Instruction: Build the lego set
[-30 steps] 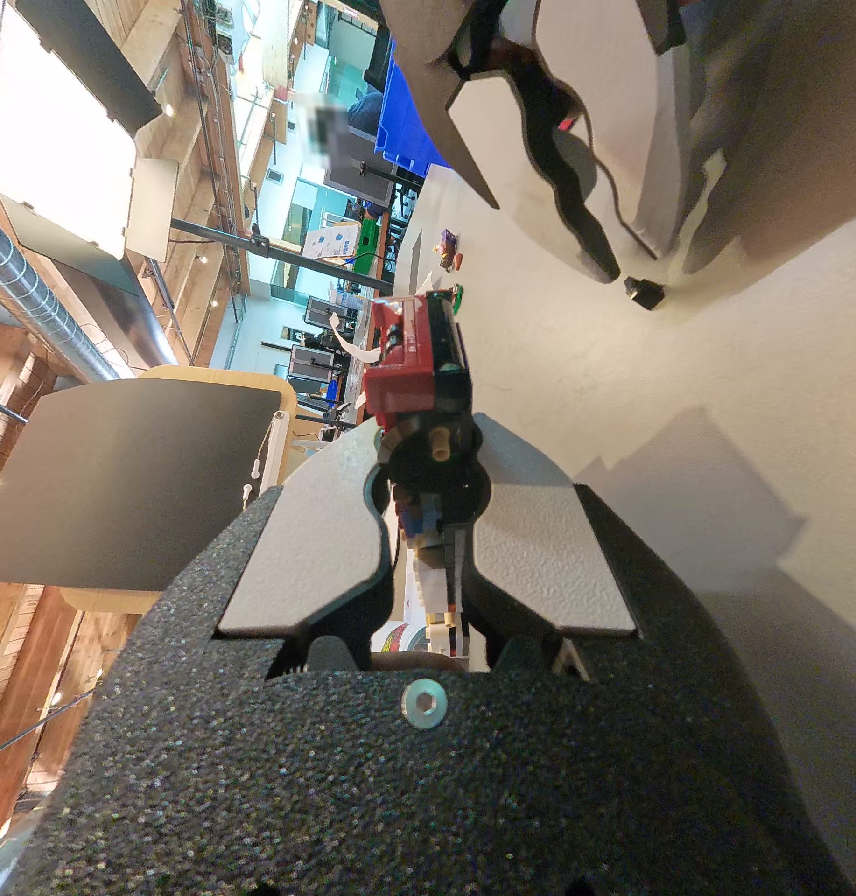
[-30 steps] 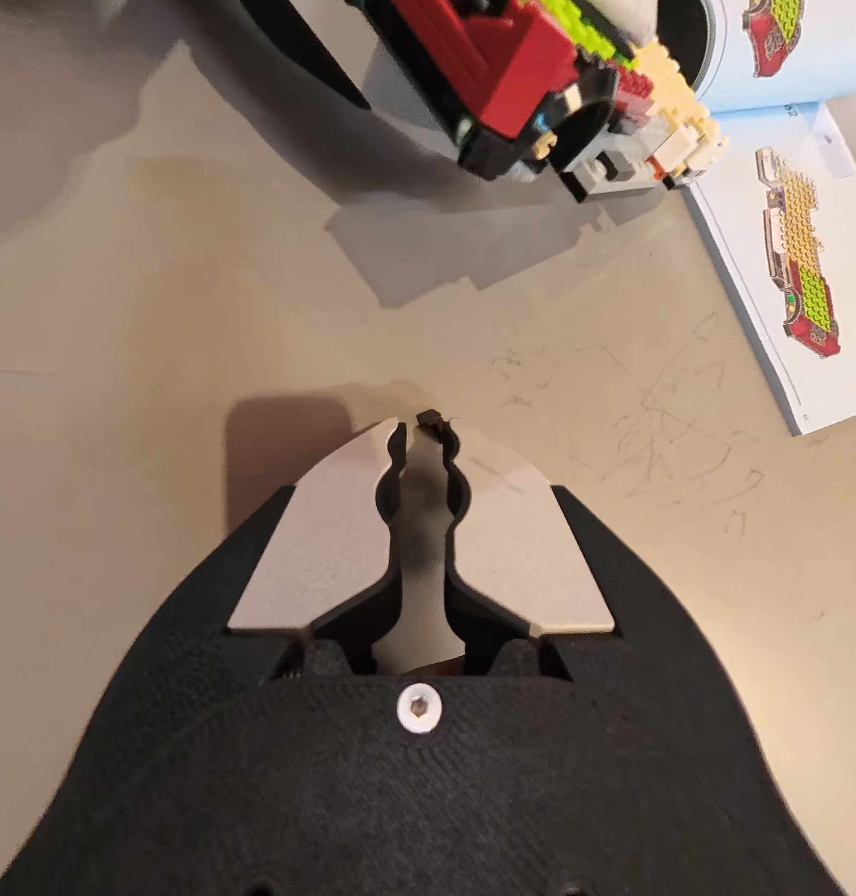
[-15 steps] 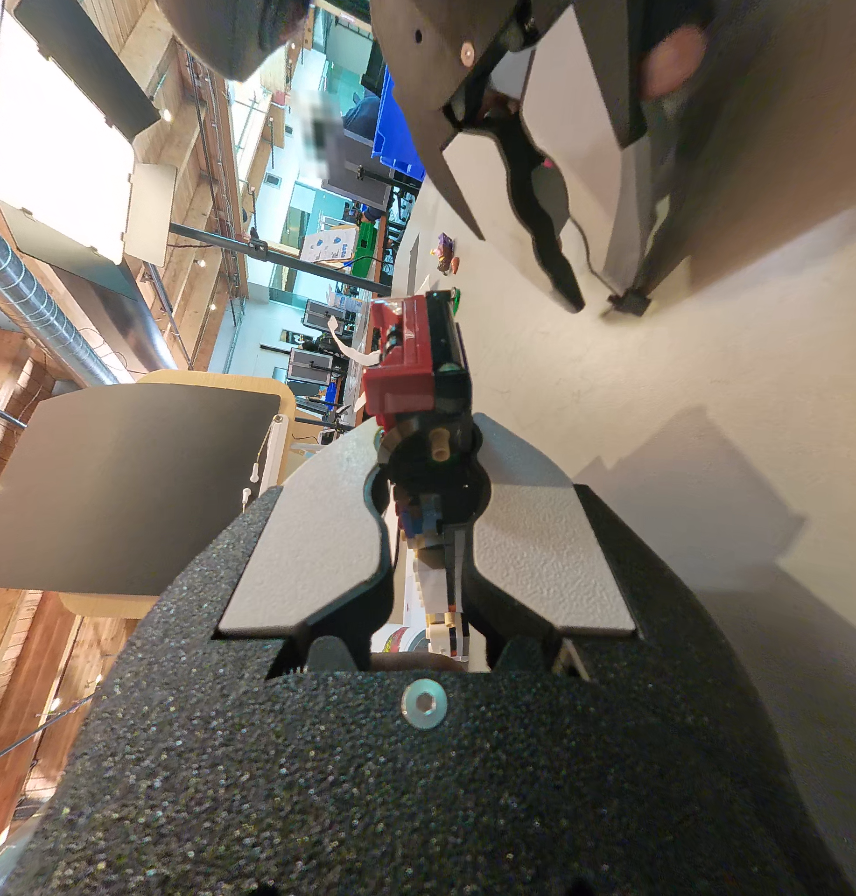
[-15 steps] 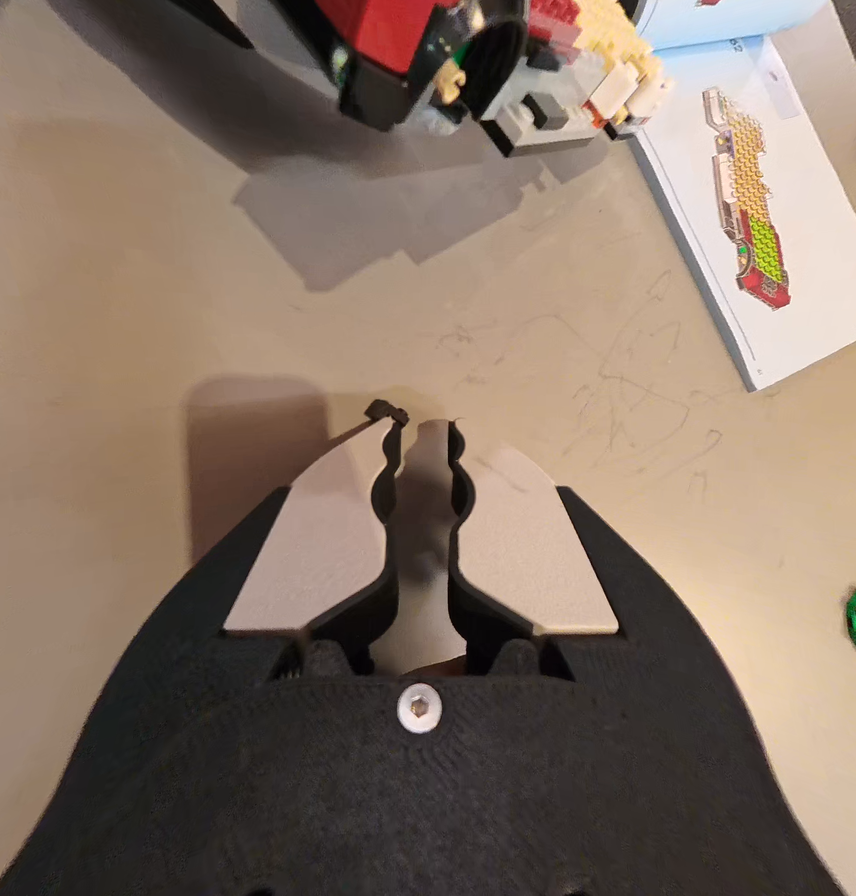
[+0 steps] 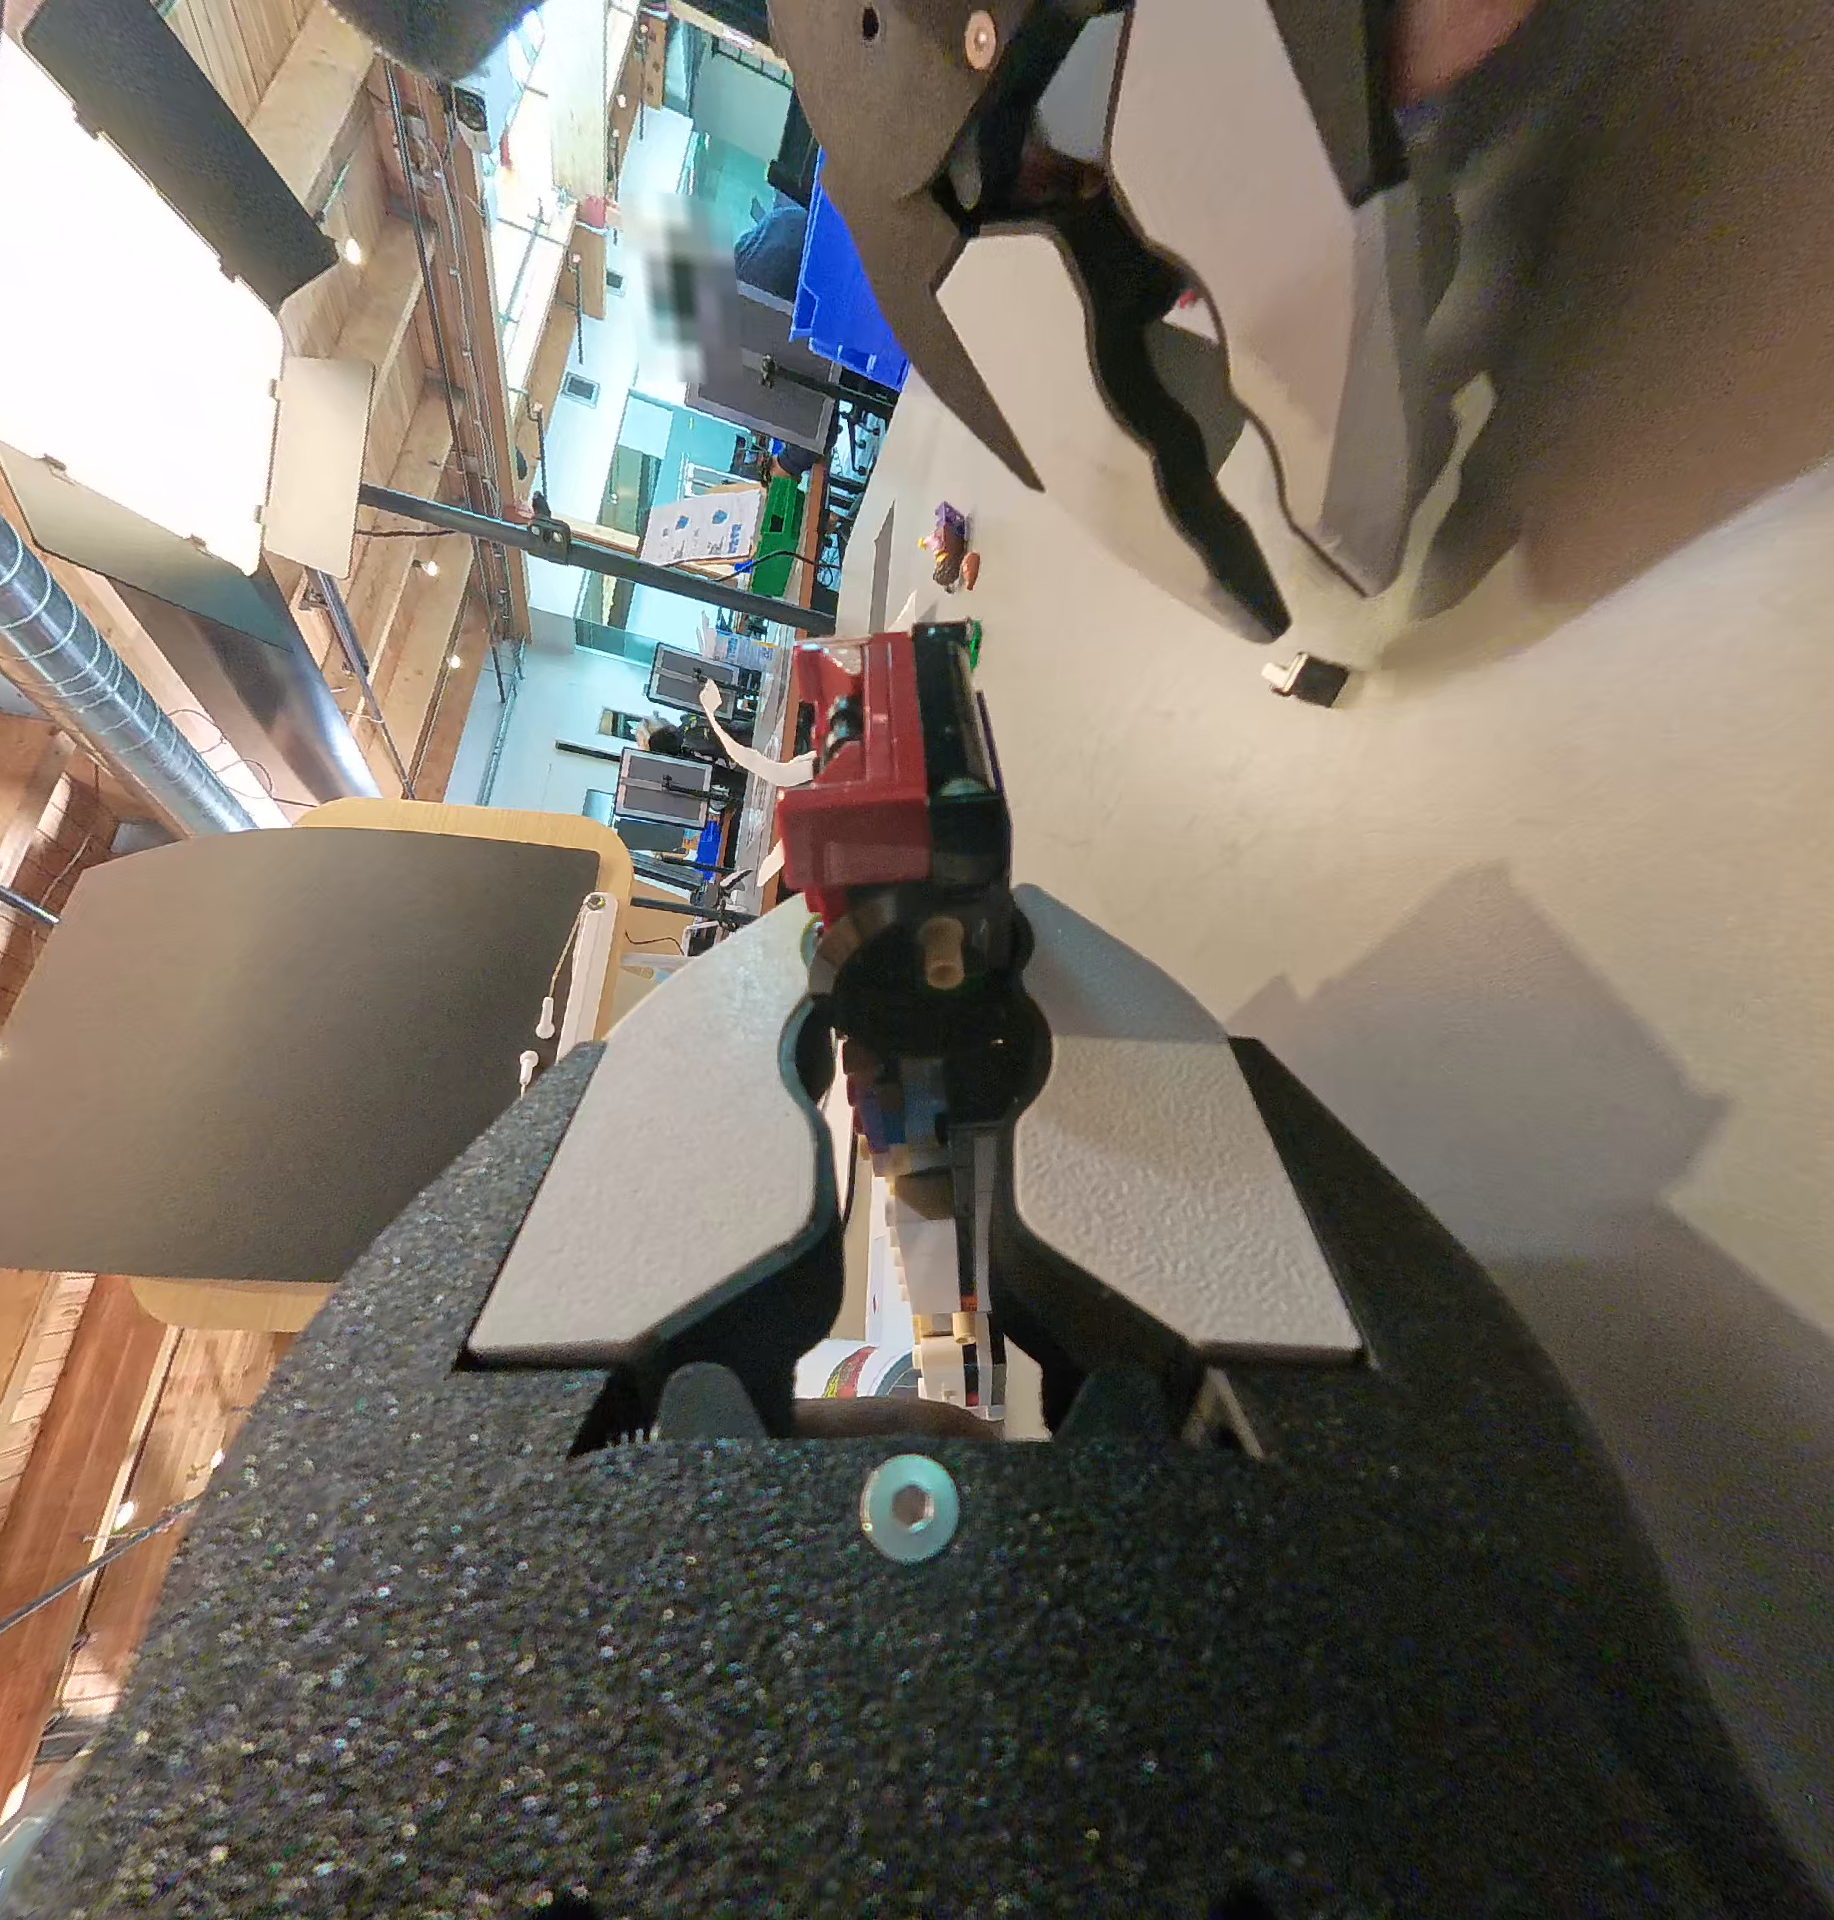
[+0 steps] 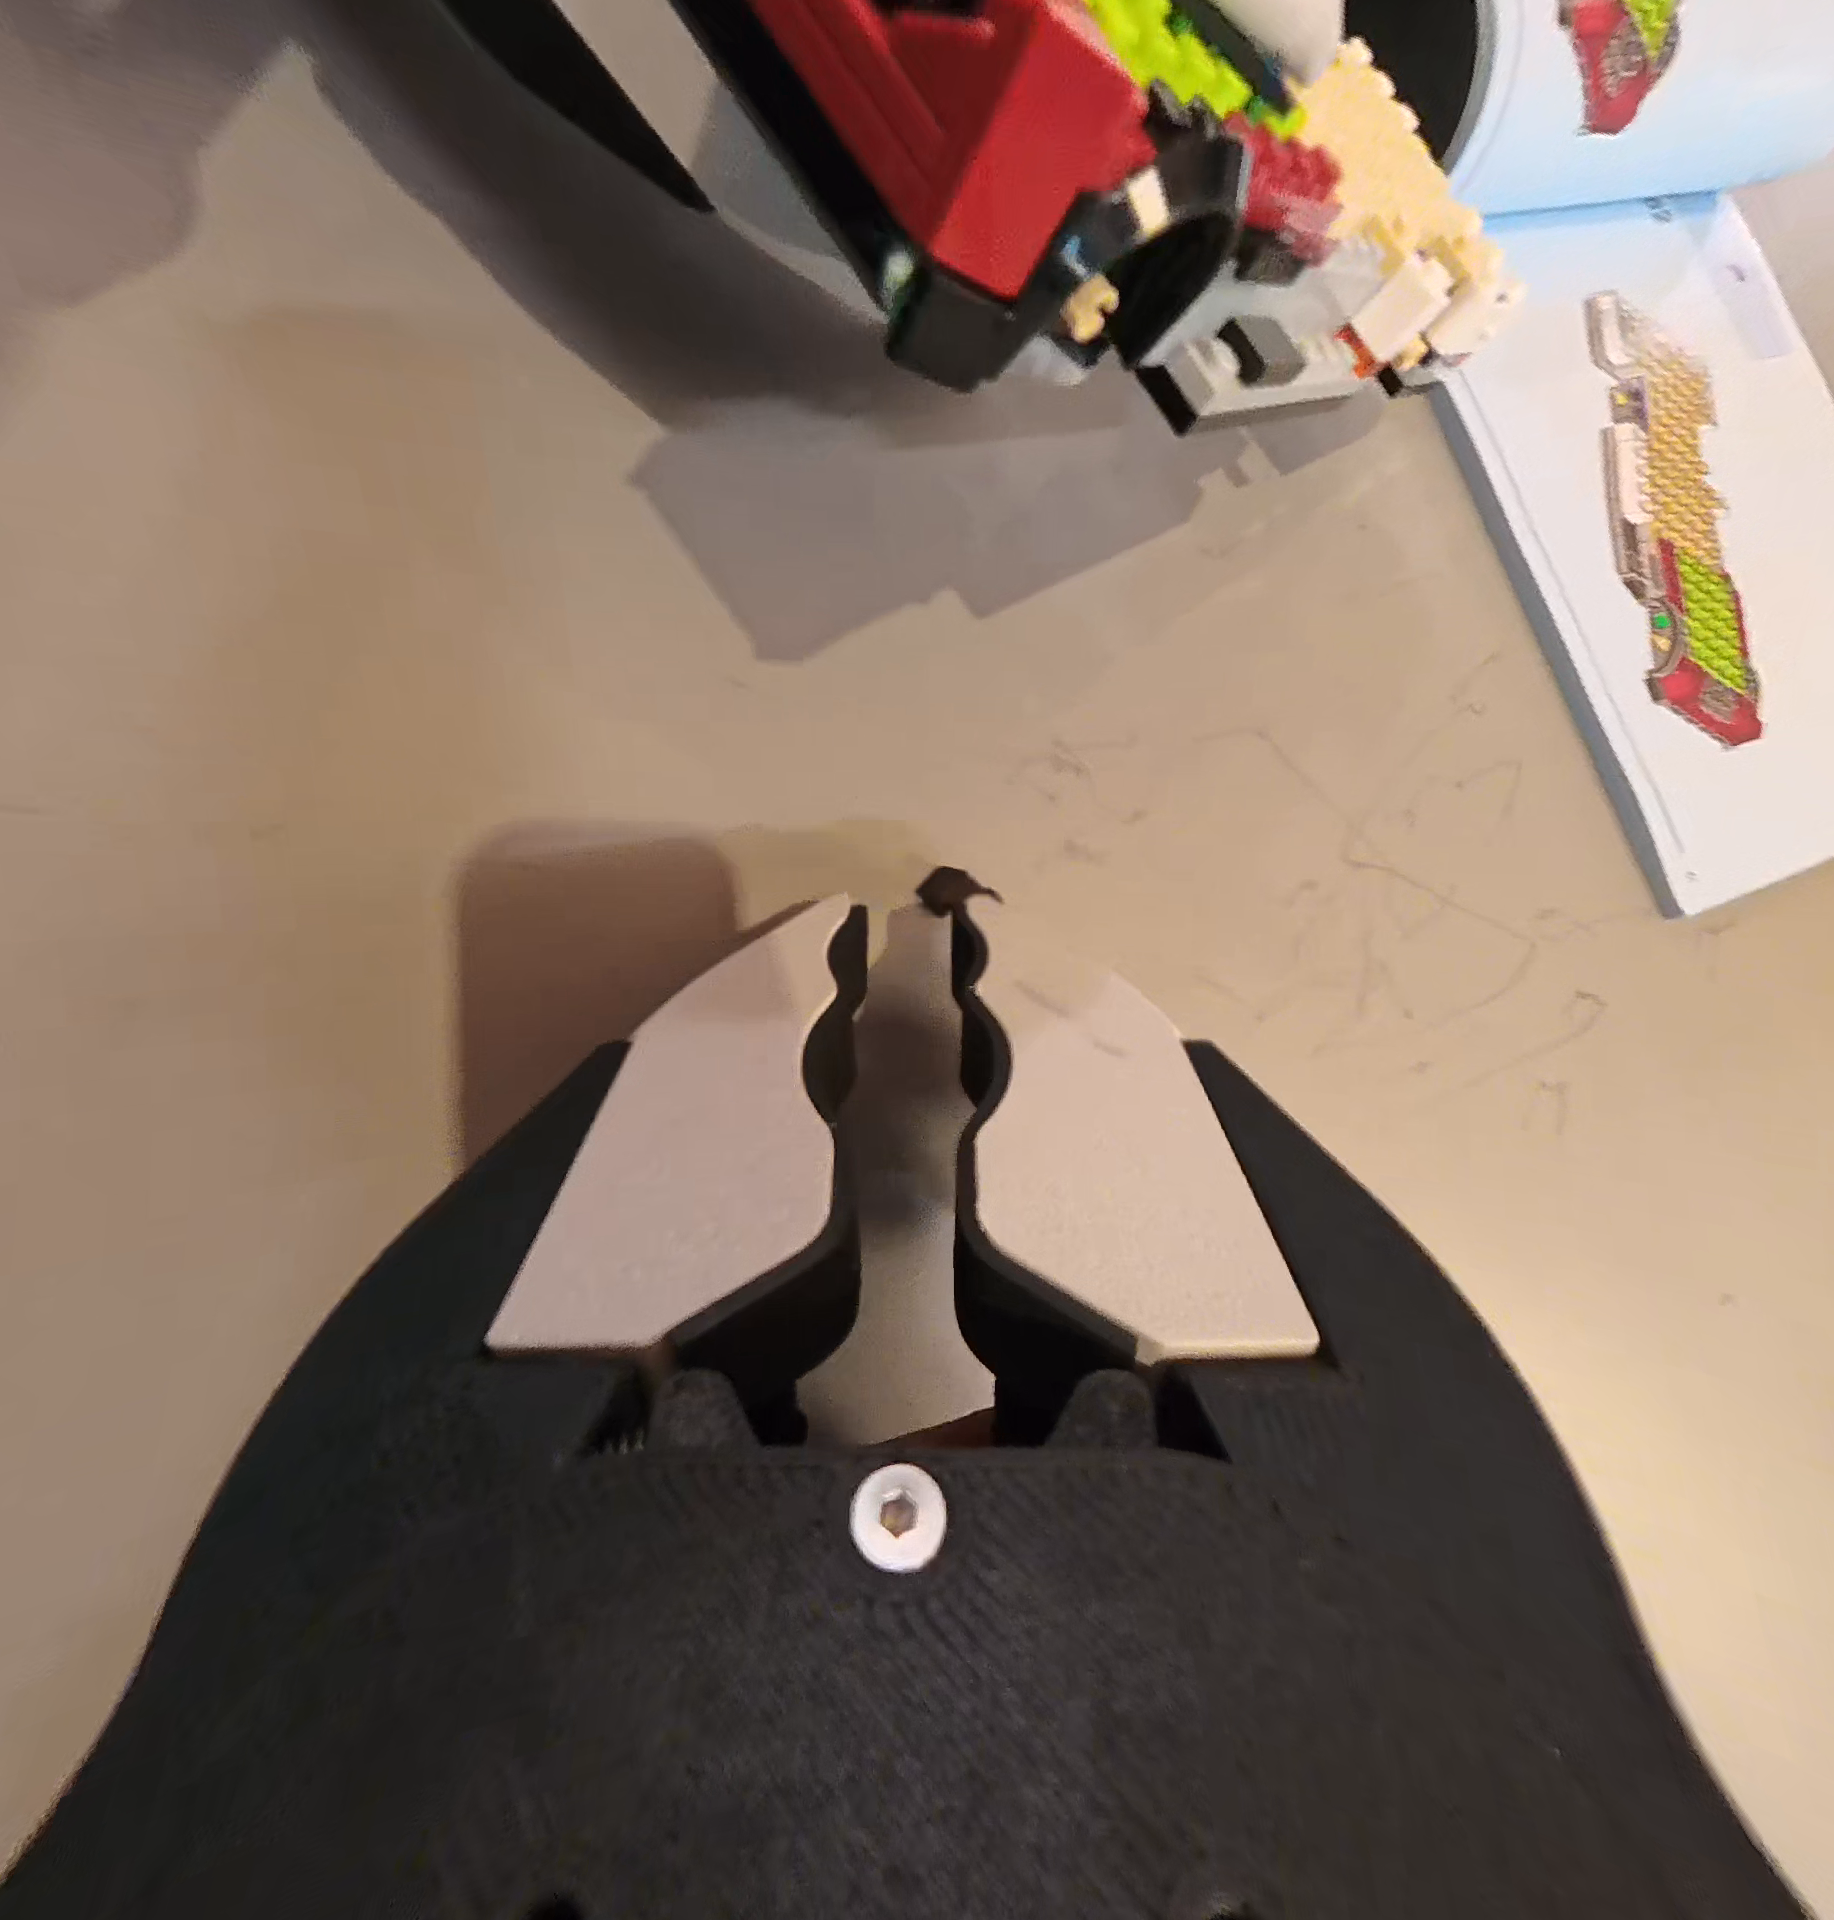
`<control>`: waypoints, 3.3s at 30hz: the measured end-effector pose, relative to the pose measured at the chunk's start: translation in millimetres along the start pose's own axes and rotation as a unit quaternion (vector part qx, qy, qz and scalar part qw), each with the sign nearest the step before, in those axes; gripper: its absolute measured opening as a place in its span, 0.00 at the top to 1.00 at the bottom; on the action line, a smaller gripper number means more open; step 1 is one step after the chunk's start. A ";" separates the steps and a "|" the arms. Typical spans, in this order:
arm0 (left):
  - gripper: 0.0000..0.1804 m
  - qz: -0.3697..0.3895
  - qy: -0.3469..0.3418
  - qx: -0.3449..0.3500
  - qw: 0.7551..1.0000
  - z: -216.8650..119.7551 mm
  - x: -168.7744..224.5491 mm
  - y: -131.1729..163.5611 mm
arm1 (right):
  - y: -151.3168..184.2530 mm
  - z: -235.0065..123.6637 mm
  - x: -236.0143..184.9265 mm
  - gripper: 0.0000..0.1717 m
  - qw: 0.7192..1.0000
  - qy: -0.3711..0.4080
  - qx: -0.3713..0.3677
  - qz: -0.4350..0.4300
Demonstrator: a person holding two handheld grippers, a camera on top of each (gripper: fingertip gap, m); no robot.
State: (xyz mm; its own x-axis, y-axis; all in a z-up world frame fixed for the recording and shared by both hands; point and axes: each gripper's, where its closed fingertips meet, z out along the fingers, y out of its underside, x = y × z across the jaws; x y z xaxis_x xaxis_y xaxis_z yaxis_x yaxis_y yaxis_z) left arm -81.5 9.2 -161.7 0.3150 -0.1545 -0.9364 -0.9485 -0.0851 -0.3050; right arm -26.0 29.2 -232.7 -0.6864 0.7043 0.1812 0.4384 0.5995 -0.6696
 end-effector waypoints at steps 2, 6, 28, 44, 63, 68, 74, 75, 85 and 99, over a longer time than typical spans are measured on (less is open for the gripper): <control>0.84 -0.001 0.001 0.000 1.000 0.1 0.2 0.0 | -0.3 -0.2 -4.2 0.90 1.000 -0.011 -0.002 0.001; 0.84 -0.001 0.001 -0.001 1.000 0.3 0.2 0.8 | -1.0 1.4 -4.6 0.88 1.000 -0.005 -0.003 -0.009; 0.84 0.000 0.002 -0.002 1.000 0.9 -0.2 0.4 | -6.5 0.6 -5.5 0.88 1.000 -0.007 0.005 0.005; 0.84 0.002 0.002 -0.003 1.000 2.6 -0.2 0.2 | 1.8 3.0 -23.8 0.88 0.999 -0.047 -0.026 0.004; 0.84 0.008 0.002 -0.006 1.000 4.3 -0.9 -0.6 | 12.1 -6.9 11.9 0.90 1.000 -0.009 -0.003 -0.001; 0.84 0.009 0.003 -0.006 1.000 4.8 -0.2 -0.6 | 10.0 -6.3 20.8 0.92 1.000 0.011 0.004 -0.002; 0.84 0.008 0.004 -0.006 1.000 4.7 -0.1 -0.6 | 10.2 -5.0 23.1 0.93 1.000 0.014 0.007 0.003; 0.84 0.008 0.004 -0.006 1.000 4.6 -0.1 -0.7 | 10.9 -4.1 23.3 0.93 1.000 0.015 0.004 0.004; 0.84 0.009 0.005 -0.006 1.000 3.5 0.6 -0.7 | 14.3 -5.4 24.6 0.93 1.000 0.025 -0.006 0.002; 0.84 0.004 0.001 0.000 1.000 1.5 1.2 -2.2 | 17.6 -9.0 12.8 0.87 0.999 -0.009 -0.029 0.032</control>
State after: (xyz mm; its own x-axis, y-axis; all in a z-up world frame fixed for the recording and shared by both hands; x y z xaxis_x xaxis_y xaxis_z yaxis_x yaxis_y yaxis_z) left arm -79.0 10.7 -162.4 0.3066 -0.1568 -0.9388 -0.9513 -0.0837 -0.2967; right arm -21.9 52.1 -235.7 -0.6651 0.7360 0.1260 0.5146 0.5740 -0.6369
